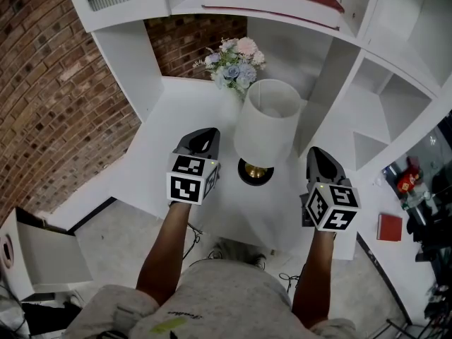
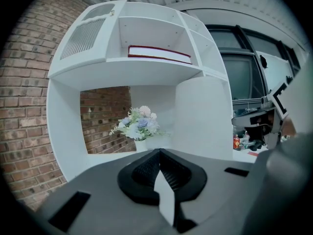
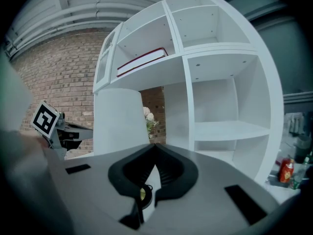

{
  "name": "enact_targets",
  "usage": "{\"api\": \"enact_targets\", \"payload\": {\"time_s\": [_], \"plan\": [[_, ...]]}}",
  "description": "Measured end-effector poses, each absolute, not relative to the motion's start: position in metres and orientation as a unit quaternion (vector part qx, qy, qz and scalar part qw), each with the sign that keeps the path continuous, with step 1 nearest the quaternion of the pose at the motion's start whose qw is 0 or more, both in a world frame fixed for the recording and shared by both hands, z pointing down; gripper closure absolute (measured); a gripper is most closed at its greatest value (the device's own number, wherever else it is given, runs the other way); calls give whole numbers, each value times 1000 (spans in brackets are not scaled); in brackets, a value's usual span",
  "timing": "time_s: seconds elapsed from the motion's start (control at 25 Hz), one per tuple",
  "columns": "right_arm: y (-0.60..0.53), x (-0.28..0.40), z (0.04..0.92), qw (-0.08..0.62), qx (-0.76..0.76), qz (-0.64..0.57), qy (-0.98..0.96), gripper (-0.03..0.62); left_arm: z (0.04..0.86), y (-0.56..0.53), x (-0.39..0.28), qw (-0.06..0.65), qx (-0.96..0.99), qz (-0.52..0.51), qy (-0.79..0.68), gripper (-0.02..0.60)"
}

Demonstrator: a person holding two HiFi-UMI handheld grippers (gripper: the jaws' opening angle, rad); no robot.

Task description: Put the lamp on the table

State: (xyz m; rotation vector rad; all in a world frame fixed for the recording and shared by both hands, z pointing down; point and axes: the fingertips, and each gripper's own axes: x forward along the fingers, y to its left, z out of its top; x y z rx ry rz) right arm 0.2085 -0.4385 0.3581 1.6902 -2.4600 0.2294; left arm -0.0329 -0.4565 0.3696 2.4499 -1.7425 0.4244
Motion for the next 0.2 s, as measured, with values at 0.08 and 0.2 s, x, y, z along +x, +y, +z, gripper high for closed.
{"api": "enact_targets", "payload": {"time_s": [0.08, 0.2], "plan": [[-437, 208, 358, 74, 563, 75, -820, 591, 370, -456, -32, 54, 806, 139, -573, 583], [-435, 207, 357, 74, 562, 73, -821, 591, 371, -455, -32, 55, 807, 138, -572, 583]]}}
